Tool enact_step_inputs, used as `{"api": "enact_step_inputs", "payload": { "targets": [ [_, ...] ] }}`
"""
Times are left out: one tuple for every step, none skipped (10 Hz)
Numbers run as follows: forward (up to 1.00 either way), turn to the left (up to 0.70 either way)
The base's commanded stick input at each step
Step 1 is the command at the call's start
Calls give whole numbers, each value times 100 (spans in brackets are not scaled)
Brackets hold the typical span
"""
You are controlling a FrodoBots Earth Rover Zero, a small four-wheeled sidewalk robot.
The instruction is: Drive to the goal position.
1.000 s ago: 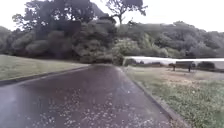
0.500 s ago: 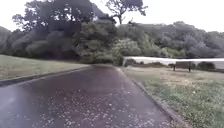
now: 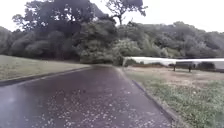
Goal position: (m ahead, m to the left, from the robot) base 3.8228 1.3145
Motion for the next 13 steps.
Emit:
{"api": "enact_step_inputs", "payload": {
  "targets": [
    [4,1],
    [4,1],
    [4,1],
    [4,1],
    [4,1],
    [4,1],
    [4,1],
    [4,1],
    [4,1],
    [42,2],
    [45,2],
    [45,2],
    [45,2]
  ]
}}
